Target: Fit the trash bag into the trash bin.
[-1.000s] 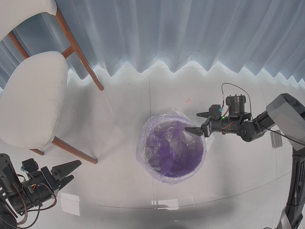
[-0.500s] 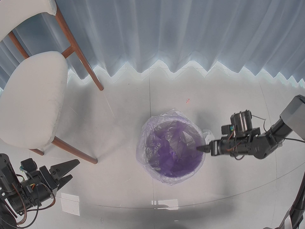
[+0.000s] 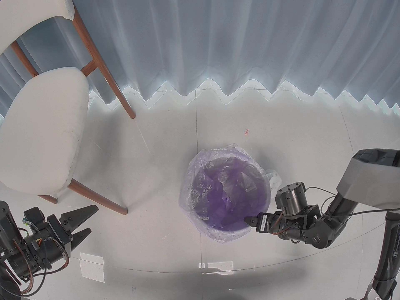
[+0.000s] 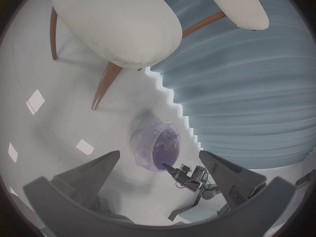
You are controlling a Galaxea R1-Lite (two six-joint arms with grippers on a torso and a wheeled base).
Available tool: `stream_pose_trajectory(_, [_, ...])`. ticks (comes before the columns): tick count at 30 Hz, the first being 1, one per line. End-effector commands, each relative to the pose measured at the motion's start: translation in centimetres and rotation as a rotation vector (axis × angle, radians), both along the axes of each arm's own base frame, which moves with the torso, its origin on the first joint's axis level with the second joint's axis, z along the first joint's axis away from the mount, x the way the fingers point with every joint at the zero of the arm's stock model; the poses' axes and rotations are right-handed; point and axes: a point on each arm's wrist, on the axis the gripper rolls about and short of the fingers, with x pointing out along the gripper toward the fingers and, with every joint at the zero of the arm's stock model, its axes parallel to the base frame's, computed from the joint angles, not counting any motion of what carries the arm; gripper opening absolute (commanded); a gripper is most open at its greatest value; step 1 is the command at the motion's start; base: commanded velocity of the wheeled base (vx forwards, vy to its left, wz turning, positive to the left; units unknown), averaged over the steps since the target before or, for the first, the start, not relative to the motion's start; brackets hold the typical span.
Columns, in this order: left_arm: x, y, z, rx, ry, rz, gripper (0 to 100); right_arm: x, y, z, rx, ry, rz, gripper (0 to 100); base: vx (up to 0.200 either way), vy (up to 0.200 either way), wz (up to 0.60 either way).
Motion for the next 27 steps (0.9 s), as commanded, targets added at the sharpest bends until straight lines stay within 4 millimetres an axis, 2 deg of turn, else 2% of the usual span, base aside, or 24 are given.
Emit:
stream_pose_trajectory(1, [-0.6, 0.3, -0.3, -0.007, 0.016, 0.020, 100, 0.7, 1.0, -3.5, -0.020, 0.042, -0.012, 100, 0.000, 0.000, 0.00])
stream_pose_trajectory(8, [-0.6, 0.3, -0.4, -0.007, 0.025, 0.019, 100, 3.3, 1.9, -2.9, -0.007, -0.047, -0.044, 100, 0.000, 0.000, 0.00])
stream_pose_trajectory(11, [-0.6, 0.3, -0.4, -0.008, 0.023, 0.019, 100, 3.6, 2.1, -2.7, -0.009, -0.062, -0.048, 100, 0.000, 0.000, 0.00])
stream_pose_trajectory(12, [-0.6, 0.3, -0.4, -0.008, 0.023, 0.020, 100, 3.7, 2.0, -2.6, -0.011, -0.066, -0.052, 0, 0.000, 0.000, 0.00])
stream_pose_trajectory(21, [-0.6, 0.4, -0.3, -0.006, 0.022, 0.023, 100, 3.2, 1.7, -2.8, -0.024, -0.054, -0.050, 0, 0.000, 0.000, 0.00])
stream_pose_trajectory(25, [-0.6, 0.4, -0.4, -0.001, 0.026, 0.036, 100, 3.6, 1.7, -1.9, -0.025, -0.089, -0.040, 0, 0.000, 0.000, 0.00])
stream_pose_trajectory(27, [-0.7, 0.4, -0.4, 0.006, 0.031, 0.054, 100, 4.0, 1.0, -1.0, -0.028, -0.111, -0.045, 0, 0.000, 0.000, 0.00])
